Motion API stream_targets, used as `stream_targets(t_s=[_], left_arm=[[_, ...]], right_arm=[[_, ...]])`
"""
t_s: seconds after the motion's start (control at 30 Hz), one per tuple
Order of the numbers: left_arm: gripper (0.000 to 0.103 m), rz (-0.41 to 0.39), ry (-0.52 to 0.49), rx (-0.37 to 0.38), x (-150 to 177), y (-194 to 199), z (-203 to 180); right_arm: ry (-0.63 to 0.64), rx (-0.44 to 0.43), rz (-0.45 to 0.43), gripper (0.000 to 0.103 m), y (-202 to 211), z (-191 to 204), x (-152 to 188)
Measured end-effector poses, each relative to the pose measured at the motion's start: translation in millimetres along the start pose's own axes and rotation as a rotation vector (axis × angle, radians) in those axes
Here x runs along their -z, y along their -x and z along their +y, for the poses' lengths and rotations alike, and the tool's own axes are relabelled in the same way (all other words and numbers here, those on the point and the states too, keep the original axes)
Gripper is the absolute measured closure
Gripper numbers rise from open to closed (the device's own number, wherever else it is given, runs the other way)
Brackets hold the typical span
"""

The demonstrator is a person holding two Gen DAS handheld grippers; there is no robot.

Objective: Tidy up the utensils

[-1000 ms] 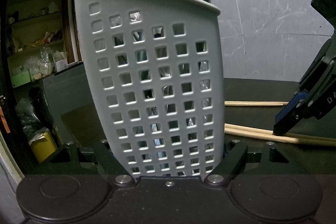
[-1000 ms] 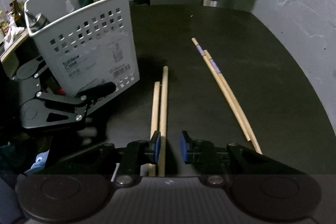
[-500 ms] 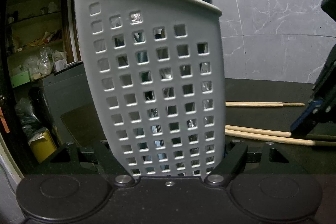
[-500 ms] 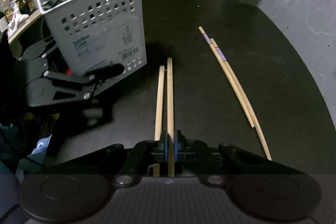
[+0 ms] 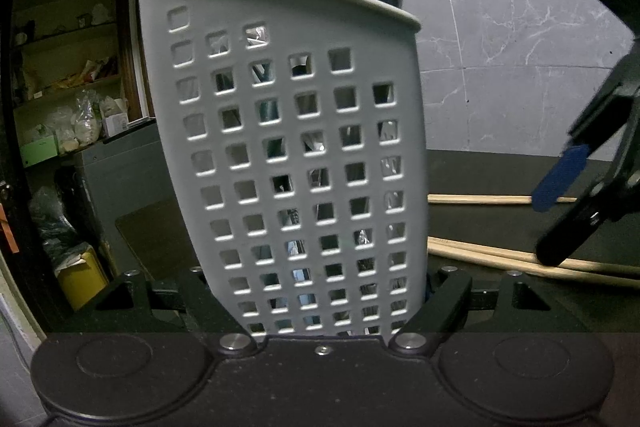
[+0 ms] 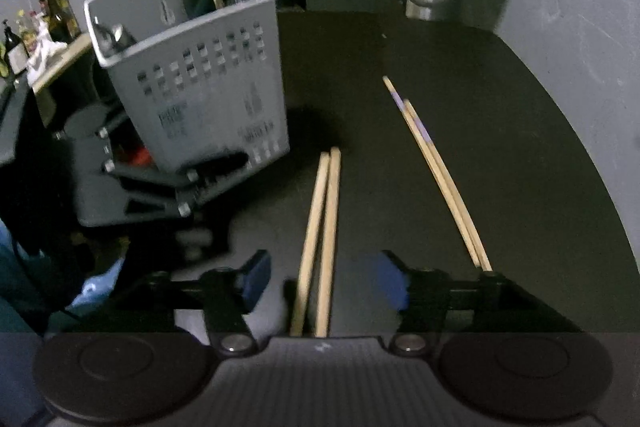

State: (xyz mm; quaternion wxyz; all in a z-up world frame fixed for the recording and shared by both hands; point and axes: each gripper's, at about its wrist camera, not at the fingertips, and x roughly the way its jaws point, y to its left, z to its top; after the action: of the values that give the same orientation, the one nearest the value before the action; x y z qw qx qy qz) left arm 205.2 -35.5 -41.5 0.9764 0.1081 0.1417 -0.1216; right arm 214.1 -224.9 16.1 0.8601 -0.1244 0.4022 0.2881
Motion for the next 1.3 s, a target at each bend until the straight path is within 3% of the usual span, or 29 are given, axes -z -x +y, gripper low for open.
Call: stream_targets(t_s=[0.17, 0.33, 0.53, 0.87, 1.13, 1.3], left_arm=[[0.023, 0.0, 0.0, 0.001, 0, 0, 0], [0.023, -0.003, 0.007, 0.008, 0, 0, 3], [0.023, -0.004, 0.015, 0.016, 2, 0, 8], [0.023, -0.005, 0.017, 0.018, 3, 0, 9], [0.023, -0.004, 0.018, 0.018, 3, 0, 10], [0.023, 0.0, 0.022, 0.019, 5, -2, 12]], right_arm=[[0.097, 0.004, 0.061, 0.031, -21, 11, -18], [0.157, 0.022, 0.167, 0.055, -39, 17, -28], [0.146, -0.022, 0.195, 0.086, -41, 17, -30], [0.132, -0.027, 0.222, 0.085, -43, 15, -37], [0.121, -0.027, 0.224, 0.067, -47, 13, -43], [0.123, -0.044, 0.228, 0.062, -51, 11, -47]])
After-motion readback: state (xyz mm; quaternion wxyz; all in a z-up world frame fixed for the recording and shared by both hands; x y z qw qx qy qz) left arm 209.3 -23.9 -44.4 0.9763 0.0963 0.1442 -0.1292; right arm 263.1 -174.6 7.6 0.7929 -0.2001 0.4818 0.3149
